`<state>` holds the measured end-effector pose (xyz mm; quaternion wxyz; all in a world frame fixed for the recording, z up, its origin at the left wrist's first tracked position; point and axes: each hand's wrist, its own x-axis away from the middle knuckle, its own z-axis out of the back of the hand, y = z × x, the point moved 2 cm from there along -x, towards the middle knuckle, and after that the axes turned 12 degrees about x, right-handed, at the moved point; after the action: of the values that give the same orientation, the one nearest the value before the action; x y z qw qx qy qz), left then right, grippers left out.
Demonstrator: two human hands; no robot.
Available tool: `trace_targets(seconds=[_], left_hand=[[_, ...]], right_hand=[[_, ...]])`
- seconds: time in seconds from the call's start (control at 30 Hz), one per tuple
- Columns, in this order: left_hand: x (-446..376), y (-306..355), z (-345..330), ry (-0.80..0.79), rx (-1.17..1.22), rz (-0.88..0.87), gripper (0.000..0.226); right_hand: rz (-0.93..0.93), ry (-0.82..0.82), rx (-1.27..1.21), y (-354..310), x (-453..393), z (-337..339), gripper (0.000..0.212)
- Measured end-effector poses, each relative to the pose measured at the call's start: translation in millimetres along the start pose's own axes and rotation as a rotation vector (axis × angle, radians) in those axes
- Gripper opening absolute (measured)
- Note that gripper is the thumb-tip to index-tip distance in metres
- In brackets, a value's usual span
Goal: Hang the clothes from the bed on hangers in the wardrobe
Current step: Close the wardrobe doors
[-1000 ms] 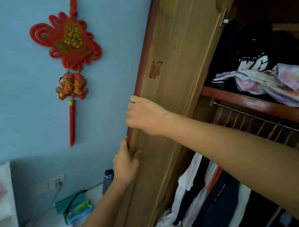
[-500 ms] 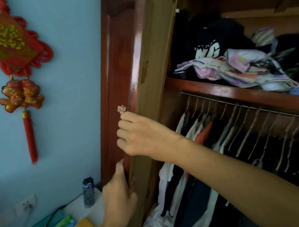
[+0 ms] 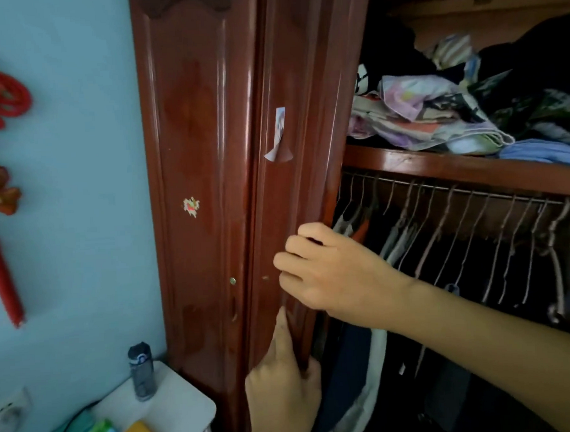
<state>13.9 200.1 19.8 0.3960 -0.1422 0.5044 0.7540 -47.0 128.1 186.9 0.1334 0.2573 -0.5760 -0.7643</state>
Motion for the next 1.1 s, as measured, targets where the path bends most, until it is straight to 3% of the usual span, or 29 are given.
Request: trace_targets(seconds=[0.13, 0.23, 0.4, 0.57, 0.8, 1.1], left_hand=[[6, 11, -26, -0.072, 0.133, 0.033, 0.098], [10, 25, -47, -0.097, 0.258, 0.114, 0.092], [-9, 42, -88, -0.092, 0.187, 0.106, 0.077], [-31, 61, -128, -0.075, 0.175, 0.165, 0.061], [-56, 78, -184, -0.017, 0.143, 0.242, 0.071], [-85, 83, -231, 0.085, 0.119, 0.201, 0.068]], right_hand=[[0.032, -0.274, -0.025, 10, 13, -2, 0.045], [0.040, -0.381, -0.061, 15, 33, -13, 0.036], [0.111, -0.518, -0.061, 27, 55, -33, 0.039], [0.179, -0.514, -0.002, 40, 83, -62, 0.037], [0.225, -0.508, 0.067, 55, 110, -110, 0.050], [0.145, -0.473, 0.023, 68, 134, -158, 0.044]])
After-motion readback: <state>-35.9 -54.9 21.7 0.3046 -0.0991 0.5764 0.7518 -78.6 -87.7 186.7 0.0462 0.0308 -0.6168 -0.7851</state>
